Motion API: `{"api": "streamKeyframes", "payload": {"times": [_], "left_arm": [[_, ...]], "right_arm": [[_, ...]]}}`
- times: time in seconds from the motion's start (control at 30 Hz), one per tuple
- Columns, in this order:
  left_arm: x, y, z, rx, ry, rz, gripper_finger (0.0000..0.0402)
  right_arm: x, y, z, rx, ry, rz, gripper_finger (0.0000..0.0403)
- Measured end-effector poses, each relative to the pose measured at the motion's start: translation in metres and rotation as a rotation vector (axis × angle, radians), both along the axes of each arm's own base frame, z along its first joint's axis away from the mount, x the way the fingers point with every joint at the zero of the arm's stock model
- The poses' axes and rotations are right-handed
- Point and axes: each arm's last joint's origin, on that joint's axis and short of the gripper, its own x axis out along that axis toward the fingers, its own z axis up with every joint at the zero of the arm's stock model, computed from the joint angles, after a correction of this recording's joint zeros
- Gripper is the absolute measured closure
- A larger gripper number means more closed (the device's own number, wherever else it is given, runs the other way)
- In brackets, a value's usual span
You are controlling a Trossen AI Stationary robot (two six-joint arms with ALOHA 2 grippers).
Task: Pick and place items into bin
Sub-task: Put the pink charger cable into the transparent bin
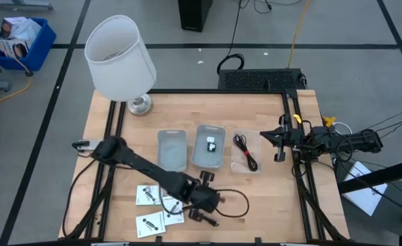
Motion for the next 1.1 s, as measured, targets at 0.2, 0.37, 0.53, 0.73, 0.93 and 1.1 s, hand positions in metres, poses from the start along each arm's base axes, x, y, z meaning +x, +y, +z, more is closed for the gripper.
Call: {"api": "streamKeyframes", "payload": {"times": [0.2,0.37,0.53,0.73,0.93,1.1], "left_arm": [[-0.005,0.023,0.059,0.174,-0.247,0.04,0.0373],[-0.002,0.068,0.095,0.255,-0.363,0.127,0.0384],[0.004,0.131,0.099,0.257,-0.292,0.139,0.0384],[0.01,0.187,0.095,0.174,-0.253,0.144,0.0384],[0.018,0.208,0.093,0.155,-0.297,0.083,0.0384],[0.026,0.232,0.081,0.179,-0.295,0.054,0.0384]], "right_arm": [[0.0,0.0,0.0,-0.003,-0.004,0.0,0.0403],[0.0,0.0,0.001,0.0,-0.007,0.0,0.0403],[0.0,0.0,0.0,-0.005,0.003,-0.001,0.0403],[0.0,0.0,0.0,-0.013,0.003,-0.002,0.0403],[0.0,0.0,0.002,-0.039,-0.009,-0.008,0.0403],[-0.001,0.0,0.006,-0.041,-0.059,-0.01,0.0403]]}}
